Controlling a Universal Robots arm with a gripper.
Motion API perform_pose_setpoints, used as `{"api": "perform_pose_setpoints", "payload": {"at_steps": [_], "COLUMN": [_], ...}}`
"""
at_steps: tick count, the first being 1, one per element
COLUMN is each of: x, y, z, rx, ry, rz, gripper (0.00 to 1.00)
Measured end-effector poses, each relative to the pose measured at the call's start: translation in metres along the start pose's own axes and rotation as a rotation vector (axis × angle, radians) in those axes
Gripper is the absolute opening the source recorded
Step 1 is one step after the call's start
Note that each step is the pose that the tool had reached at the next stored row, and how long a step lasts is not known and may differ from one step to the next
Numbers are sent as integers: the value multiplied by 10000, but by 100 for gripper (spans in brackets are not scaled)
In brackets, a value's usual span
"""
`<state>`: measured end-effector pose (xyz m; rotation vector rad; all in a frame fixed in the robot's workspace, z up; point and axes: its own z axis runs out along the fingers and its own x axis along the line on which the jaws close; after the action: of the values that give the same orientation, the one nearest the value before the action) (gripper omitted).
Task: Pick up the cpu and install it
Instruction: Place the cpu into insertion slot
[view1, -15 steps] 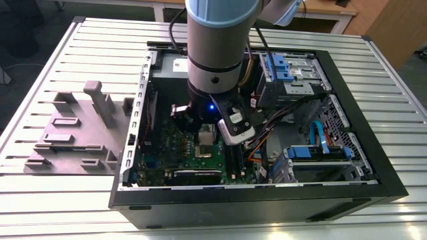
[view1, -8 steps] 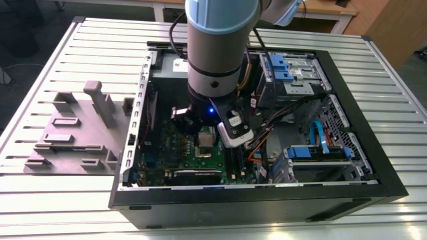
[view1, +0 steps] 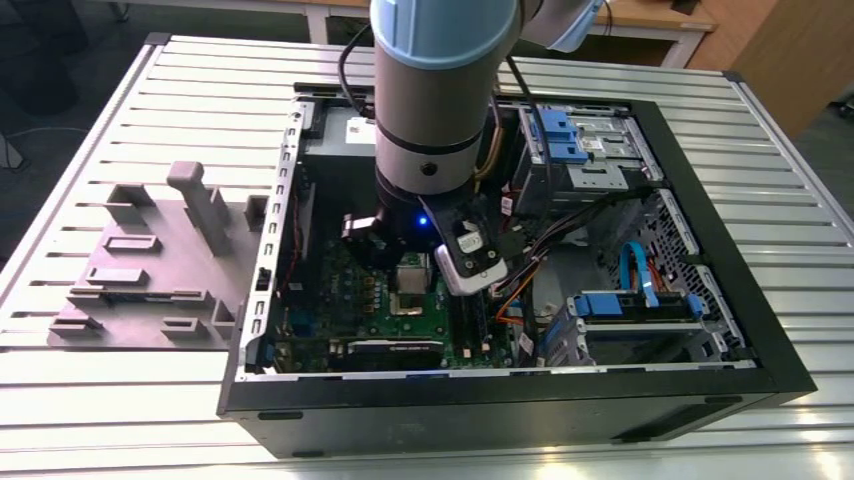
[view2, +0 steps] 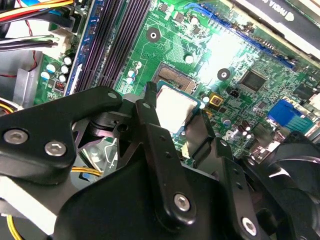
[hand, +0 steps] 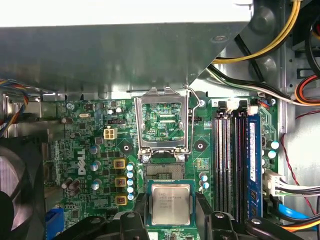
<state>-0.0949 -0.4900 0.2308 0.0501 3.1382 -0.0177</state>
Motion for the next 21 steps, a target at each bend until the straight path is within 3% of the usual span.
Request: {"api": "perform_pose_setpoints", "payload": {"at_steps": [7, 15, 21], "x": [0, 0, 0], "y": [-8, -11, -10], "z": [55, 182, 236], "rx": [1, 39, 50], "ry": [-1, -3, -5], "rz": [0, -127, -273], "gripper": [47, 47, 47]}}
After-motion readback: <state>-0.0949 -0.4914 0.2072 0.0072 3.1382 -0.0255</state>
